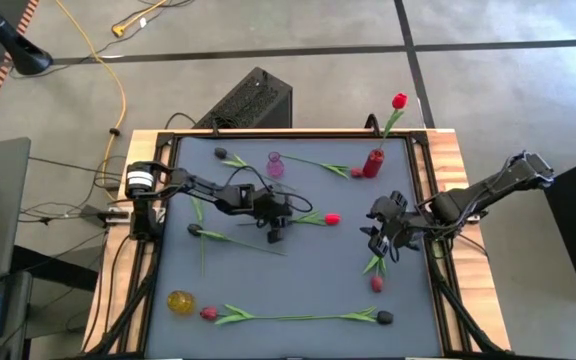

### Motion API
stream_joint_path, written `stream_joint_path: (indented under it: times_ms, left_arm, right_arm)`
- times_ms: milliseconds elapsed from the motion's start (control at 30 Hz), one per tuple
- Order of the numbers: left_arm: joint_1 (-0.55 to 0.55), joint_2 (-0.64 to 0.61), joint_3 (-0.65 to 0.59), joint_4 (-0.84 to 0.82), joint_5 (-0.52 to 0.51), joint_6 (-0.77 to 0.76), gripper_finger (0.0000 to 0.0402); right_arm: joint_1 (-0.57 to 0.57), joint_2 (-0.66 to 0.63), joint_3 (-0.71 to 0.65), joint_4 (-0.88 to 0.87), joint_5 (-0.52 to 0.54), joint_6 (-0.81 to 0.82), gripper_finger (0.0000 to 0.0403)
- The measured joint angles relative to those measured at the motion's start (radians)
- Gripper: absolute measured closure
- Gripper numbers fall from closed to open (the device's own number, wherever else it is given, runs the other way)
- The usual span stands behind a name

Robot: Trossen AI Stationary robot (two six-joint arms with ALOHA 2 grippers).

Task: Sort flowers into vase by color
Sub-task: Put the right red flower into the red vase

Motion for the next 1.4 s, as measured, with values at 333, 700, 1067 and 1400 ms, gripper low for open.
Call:
stream_joint_path:
  times_ms: [333, 700, 1067, 1400]
  left_arm:
    - [-0.001, -0.014, -0.005, 0.019, 0.003, 0.004, 0.0399]
    - [-0.001, -0.166, -0.006, 0.042, 0.030, 0.070, 0.0401]
    - [0.003, -0.326, -0.130, 0.288, 0.084, 0.059, 0.0401]
    - [0.009, -0.376, -0.259, 0.815, 0.222, -0.141, 0.0401]
  right_arm:
    - [0.000, -0.001, 0.000, 0.001, 0.000, 0.000, 0.0159]
    - [0.000, -0.002, 0.000, 0.039, -0.008, 0.002, 0.0159]
    - [0.001, -0.002, 0.000, 0.031, -0.010, 0.000, 0.0159]
    - [-0.001, 0.031, -0.002, 0.223, 0.016, -0.154, 0.0159]
